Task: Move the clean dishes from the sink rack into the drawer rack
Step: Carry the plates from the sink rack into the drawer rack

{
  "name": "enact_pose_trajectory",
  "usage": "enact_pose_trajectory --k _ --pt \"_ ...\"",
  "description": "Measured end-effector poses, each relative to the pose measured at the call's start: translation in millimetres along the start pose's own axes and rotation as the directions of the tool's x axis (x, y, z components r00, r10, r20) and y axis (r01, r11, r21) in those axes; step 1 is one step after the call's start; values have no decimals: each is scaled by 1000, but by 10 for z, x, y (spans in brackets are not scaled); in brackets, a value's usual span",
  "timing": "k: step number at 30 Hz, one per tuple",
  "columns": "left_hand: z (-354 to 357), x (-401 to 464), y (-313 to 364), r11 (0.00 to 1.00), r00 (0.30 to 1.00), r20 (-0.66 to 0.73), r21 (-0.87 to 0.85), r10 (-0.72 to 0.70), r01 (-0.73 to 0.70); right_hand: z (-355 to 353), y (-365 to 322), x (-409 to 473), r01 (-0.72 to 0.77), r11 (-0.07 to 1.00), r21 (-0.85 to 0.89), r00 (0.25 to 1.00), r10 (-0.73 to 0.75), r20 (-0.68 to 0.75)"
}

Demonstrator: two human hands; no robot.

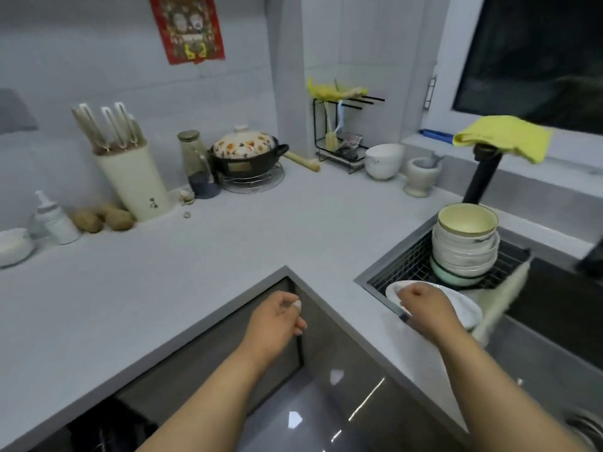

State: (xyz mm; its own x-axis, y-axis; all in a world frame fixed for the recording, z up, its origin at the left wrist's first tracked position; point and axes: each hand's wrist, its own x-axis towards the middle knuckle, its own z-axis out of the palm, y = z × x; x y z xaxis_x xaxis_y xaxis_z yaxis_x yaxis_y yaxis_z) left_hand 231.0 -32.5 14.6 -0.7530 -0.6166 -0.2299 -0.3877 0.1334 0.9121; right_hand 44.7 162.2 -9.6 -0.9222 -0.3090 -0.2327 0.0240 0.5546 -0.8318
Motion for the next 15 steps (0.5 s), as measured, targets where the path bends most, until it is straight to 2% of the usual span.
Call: enact_pose_trajectory --k 3,7,10,15 --pt "291 176 104 1000 998 58 11 14 -14 -381 332 112 6 979 -203 1000 -9 -15" --pt "652 354 186 1000 993 120 19 -7 5 -624 720 307 3 937 -349 999 12 43" --pt "852 434 223 999 989 148 39 -29 23 -677 787 375 39 852 -522 996 8 87" --pt "1053 461 294 996 980 193 78 -48 34 -666 891 492 120 765 -632 991 -60 117"
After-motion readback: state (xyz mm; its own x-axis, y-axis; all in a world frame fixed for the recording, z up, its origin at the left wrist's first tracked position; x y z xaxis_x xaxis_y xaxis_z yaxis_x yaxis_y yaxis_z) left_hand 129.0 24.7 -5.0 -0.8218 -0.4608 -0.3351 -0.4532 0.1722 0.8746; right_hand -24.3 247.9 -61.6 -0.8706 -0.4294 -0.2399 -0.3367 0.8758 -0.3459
